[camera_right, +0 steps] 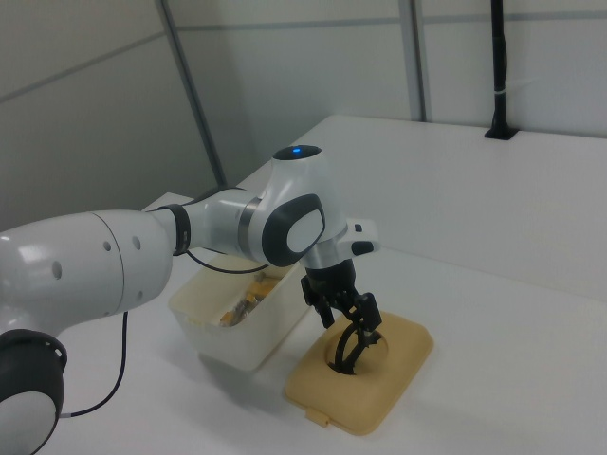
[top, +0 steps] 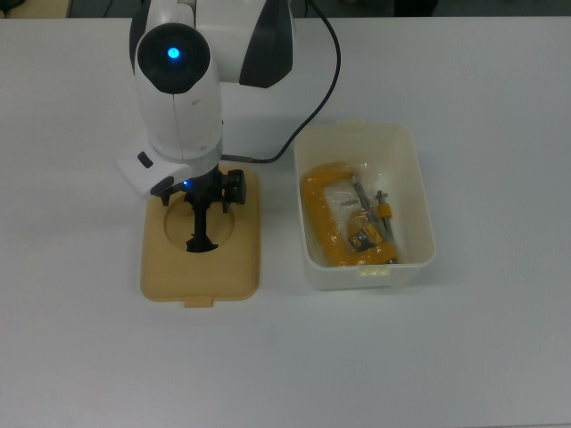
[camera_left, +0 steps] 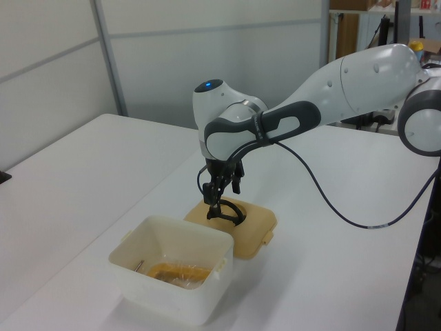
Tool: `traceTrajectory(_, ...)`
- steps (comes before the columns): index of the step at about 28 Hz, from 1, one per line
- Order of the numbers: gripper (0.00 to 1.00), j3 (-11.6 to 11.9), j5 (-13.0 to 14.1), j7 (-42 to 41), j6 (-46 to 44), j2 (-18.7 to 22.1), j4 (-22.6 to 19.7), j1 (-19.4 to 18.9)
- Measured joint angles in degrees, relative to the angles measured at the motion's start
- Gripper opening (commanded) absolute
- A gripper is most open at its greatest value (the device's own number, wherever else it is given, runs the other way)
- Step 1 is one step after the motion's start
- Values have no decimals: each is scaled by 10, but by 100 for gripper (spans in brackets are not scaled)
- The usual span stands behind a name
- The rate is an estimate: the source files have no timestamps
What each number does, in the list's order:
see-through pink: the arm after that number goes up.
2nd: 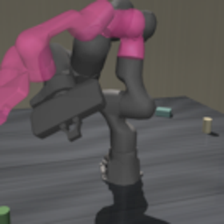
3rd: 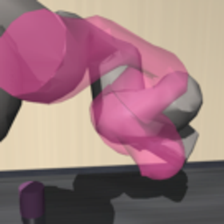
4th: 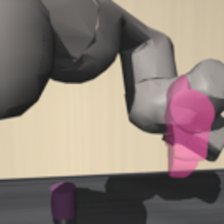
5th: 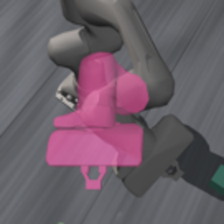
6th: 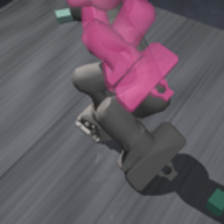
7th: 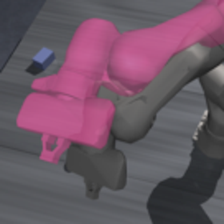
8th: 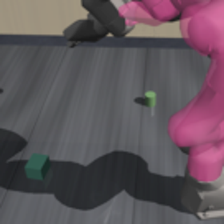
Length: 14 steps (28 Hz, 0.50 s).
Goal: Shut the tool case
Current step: 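Close the gripper around the black handle of the tan lid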
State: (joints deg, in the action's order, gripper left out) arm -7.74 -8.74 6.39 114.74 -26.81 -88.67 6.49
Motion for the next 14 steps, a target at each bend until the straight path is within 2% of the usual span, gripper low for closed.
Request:
traceTrajectory(3, 79, -2, -6, 1, 1, -3, 0, 0)
traceTrajectory(7, 61, -10, -17, 11, 1, -7, 0, 0)
traceTrajectory(8, 50, -11, -19, 14, 1, -8, 0, 0)
traceTrajectory(12, 29, -14, -21, 20, 7, -12, 0, 0)
traceTrajectory(13, 18, -14, -21, 20, 11, -12, 0, 0)
traceTrajectory(14, 14, -14, -21, 21, 14, -13, 0, 1)
